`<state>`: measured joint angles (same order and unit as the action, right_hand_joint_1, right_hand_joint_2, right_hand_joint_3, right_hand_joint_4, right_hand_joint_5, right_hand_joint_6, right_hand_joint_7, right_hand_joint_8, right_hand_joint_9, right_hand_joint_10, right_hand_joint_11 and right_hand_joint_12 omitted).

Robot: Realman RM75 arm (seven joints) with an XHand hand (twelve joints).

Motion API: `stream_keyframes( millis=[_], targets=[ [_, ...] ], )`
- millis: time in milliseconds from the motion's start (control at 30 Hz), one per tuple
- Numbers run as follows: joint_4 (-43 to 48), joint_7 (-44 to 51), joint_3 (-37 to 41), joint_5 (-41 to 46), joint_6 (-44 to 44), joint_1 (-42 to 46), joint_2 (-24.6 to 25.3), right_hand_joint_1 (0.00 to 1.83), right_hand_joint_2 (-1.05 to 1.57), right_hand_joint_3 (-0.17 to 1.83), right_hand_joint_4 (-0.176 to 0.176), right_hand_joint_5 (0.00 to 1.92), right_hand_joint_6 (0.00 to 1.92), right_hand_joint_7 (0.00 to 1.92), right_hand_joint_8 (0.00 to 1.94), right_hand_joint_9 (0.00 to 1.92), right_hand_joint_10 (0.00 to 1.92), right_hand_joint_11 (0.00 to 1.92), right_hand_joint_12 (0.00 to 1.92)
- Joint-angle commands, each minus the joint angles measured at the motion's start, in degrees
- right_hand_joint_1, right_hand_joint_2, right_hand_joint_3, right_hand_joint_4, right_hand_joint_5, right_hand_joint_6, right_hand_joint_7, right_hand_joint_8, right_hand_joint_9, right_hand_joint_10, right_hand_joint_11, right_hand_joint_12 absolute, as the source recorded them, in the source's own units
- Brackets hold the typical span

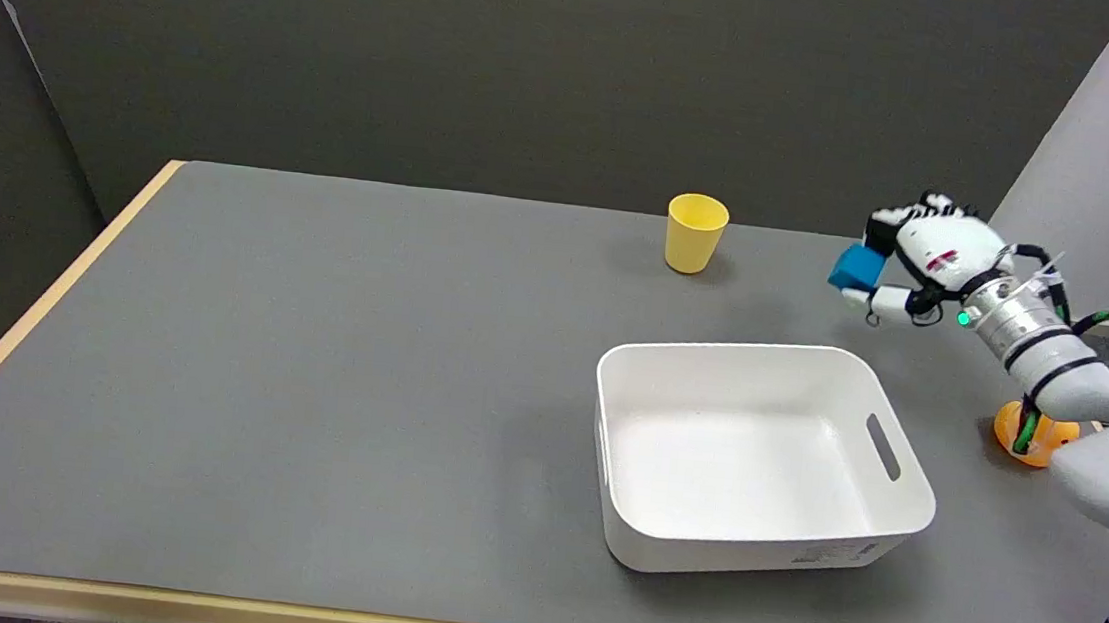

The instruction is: Place the cube into the box.

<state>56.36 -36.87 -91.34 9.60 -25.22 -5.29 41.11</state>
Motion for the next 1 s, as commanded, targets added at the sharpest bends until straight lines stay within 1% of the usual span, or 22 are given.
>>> stream_keyframes(
  millis=[33,133,167,300,400,433,467,533,600,700,1000],
  targets=[
    [25.23,4.86,23.86,15.29,-30.14,28.36,8.64,1.08,1.21,0.27,0.013,0.67,1.59,0.55,1.65,0.38,1.53,0.12,1.32],
    [26.8,4.86,21.82,18.57,-39.2,32.58,10.84,1.07,1.2,0.29,0.027,0.65,1.59,0.57,1.64,0.41,1.54,0.14,1.34],
    [27.15,4.86,21.0,18.82,-40.74,33.37,11.25,1.07,1.2,0.29,0.032,0.65,1.59,0.58,1.64,0.42,1.54,0.15,1.35],
    [29.13,4.86,14.16,18.9,-49.18,35.84,12.49,1.09,1.17,0.32,0.038,0.65,1.58,0.62,1.62,0.48,1.57,0.18,1.37],
    [29.59,4.94,9.06,18.7,-54.25,36.29,12.78,1.11,1.1,0.39,0.045,0.68,1.52,0.7,1.54,0.57,1.53,0.29,1.43],
    [29.55,4.94,7.64,18.7,-55.26,36.32,12.78,1.12,1.09,0.39,0.041,0.69,1.51,0.71,1.53,0.58,1.53,0.32,1.46],
    [29.41,4.94,6.05,18.7,-56.08,36.32,12.78,1.13,1.09,0.39,0.038,0.7,1.5,0.72,1.51,0.6,1.52,0.34,1.48],
    [29.15,5.02,3.5,18.7,-56.66,36.41,12.78,1.13,1.04,0.46,0.038,0.71,1.51,0.77,1.46,0.67,1.5,0.38,1.53],
    [28.97,7.18,1.06,18.62,-56.68,36.61,12.78,1.14,1.02,0.48,0.037,0.71,1.51,0.78,1.45,0.68,1.51,0.39,1.54],
    [28.84,11.42,-1.65,18.83,-56.3,36.87,12.63,1.15,0.96,0.57,0.029,0.73,1.51,0.83,1.4,0.68,1.49,0.41,1.58],
    [24.48,18.03,-7.47,21.79,-56.21,37.66,12.78,1.16,0.94,0.61,0.025,0.73,1.52,0.85,1.39,0.71,1.48,0.43,1.6]
  ],
)
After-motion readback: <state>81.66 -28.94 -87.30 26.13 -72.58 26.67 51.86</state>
